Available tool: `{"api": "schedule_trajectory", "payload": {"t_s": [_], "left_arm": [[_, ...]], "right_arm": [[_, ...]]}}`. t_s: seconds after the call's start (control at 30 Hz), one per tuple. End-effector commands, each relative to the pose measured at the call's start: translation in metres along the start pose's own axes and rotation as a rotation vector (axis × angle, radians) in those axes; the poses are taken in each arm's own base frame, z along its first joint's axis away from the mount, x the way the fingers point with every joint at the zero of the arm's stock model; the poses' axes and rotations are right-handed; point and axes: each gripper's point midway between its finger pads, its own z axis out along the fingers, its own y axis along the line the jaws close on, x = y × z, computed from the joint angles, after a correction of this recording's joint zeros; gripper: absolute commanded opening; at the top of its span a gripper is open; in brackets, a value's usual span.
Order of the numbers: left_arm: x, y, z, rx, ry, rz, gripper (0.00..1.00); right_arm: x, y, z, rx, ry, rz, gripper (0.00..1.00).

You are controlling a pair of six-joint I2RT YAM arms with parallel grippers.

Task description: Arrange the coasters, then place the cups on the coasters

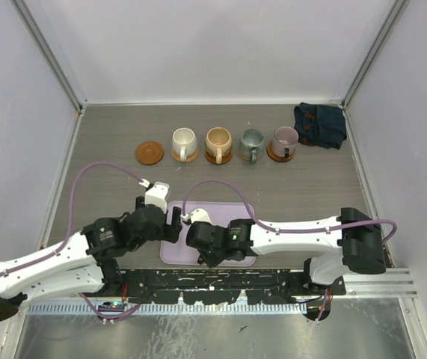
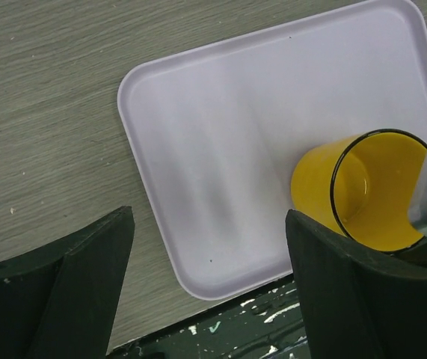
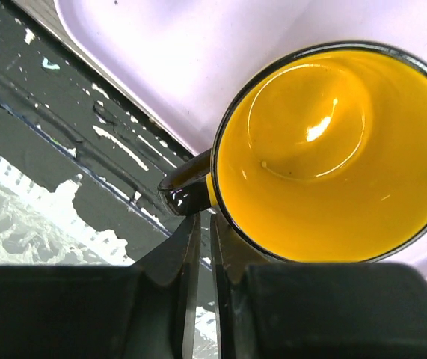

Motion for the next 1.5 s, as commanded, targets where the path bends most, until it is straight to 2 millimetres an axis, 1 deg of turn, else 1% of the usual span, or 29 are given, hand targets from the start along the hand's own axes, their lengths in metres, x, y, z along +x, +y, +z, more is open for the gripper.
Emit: {"api": "schedule_trajectory", "payload": {"t_s": [0.0,0.07,0.17,0.2,0.23,0.27,0.3,0.37,0.43,0.57,0.67,0.73,0.87,1.07,1.2,1.33,1.37,1.4,1.47], "left_arm": [[-0.003,-0.004,-0.009,0.054,-0.027,-0.016,0.83],[-0.001,-0.01,-0.012,0.1,-0.022,-0.011,0.84],[0.003,-0.019,-0.015,0.161,-0.007,0.006,0.85],[0.006,-0.023,-0.016,0.184,0.002,0.015,0.86],[0.007,-0.026,-0.017,0.204,0.008,0.024,0.91],[0.008,-0.03,-0.017,0.228,0.013,0.039,0.93],[0.01,-0.036,-0.018,0.256,0.017,0.054,0.94],[0.013,-0.046,-0.02,0.311,0.025,0.085,0.95],[0.017,-0.058,-0.022,0.364,0.034,0.122,0.98],[0.028,-0.073,-0.021,0.413,0.076,0.213,0.99],[0.034,-0.086,-0.021,0.425,0.099,0.285,1.0],[0.038,-0.094,-0.02,0.418,0.114,0.318,1.0],[0.044,-0.102,-0.01,0.377,0.155,0.351,1.0],[0.042,-0.114,0.005,0.331,0.158,0.377,0.99],[0.048,-0.115,0.016,0.298,0.185,0.392,0.97],[0.056,-0.116,0.027,0.266,0.212,0.408,0.93],[0.055,-0.117,0.027,0.264,0.211,0.402,0.92],[0.062,-0.115,0.033,0.245,0.233,0.414,0.92],[0.065,-0.115,0.038,0.231,0.242,0.412,0.89]], "right_arm": [[-0.043,0.008,-0.02,0.006,-0.161,-0.016,0.17],[-0.052,0.002,-0.034,0.028,-0.204,-0.006,0.17],[-0.063,-0.014,-0.059,0.082,-0.278,0.035,0.18],[-0.065,-0.021,-0.067,0.103,-0.305,0.056,0.22],[-0.069,-0.029,-0.076,0.128,-0.341,0.079,0.29],[-0.071,-0.037,-0.085,0.151,-0.374,0.115,0.37],[-0.074,-0.046,-0.095,0.173,-0.415,0.146,0.43],[-0.079,-0.063,-0.114,0.207,-0.496,0.208,0.51],[-0.082,-0.08,-0.132,0.233,-0.58,0.271,0.56],[-0.085,-0.108,-0.161,0.262,-0.728,0.379,0.59],[-0.084,-0.12,-0.175,0.259,-0.792,0.427,0.59],[-0.082,-0.126,-0.178,0.261,-0.812,0.443,0.59],[-0.078,-0.133,-0.178,0.278,-0.826,0.453,0.59],[-0.075,-0.136,-0.169,0.319,-0.818,0.438,0.59],[-0.074,-0.139,-0.167,0.34,-0.817,0.434,0.59],[-0.073,-0.143,-0.169,0.341,-0.834,0.45,0.58],[-0.073,-0.144,-0.17,0.34,-0.839,0.454,0.58],[-0.073,-0.145,-0.17,0.341,-0.841,0.457,0.58],[-0.072,-0.146,-0.171,0.34,-0.845,0.459,0.58]]}}
